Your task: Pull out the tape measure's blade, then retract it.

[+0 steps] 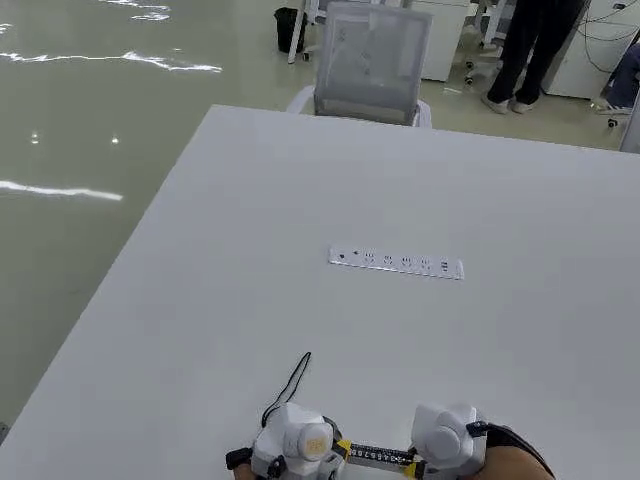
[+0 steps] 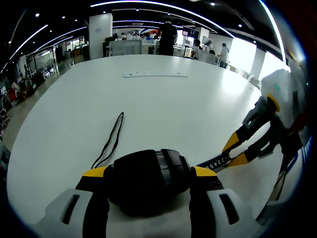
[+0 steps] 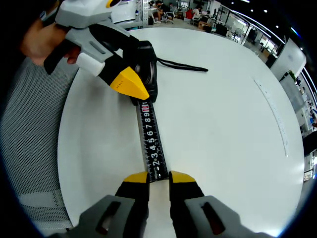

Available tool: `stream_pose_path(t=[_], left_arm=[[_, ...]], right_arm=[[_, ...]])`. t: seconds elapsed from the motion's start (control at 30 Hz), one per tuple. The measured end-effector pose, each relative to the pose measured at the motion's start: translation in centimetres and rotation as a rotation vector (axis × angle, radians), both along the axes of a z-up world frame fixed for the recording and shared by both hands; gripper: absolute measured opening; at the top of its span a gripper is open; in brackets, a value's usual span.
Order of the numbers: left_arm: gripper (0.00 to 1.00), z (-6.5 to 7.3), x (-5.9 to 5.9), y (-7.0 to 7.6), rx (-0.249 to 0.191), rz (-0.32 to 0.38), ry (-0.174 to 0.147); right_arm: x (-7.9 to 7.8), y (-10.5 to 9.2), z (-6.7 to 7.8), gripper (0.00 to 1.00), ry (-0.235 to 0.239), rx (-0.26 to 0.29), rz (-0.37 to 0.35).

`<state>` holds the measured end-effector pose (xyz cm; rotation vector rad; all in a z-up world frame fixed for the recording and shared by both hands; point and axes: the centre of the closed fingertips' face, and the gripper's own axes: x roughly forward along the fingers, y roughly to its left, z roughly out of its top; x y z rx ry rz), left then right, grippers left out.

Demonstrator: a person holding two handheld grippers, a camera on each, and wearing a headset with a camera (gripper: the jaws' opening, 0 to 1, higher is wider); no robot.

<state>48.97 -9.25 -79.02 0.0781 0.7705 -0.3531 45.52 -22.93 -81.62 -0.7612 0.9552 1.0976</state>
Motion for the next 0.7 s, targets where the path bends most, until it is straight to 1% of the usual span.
stream_pose_path(t=[0.43, 0.7], left_arm=[[0.63, 0.0, 0.0, 0.0, -0.006, -0.001, -0.007], [0.63, 0.1, 0.0, 0.0, -0.007, 0.001, -0.005]], right_arm=[[0.2, 0.7, -0.1, 0.14, -0.002, 0.002, 0.002], [0.2, 1.1, -0.1, 0.14, 0.001, 0.007, 0.003]])
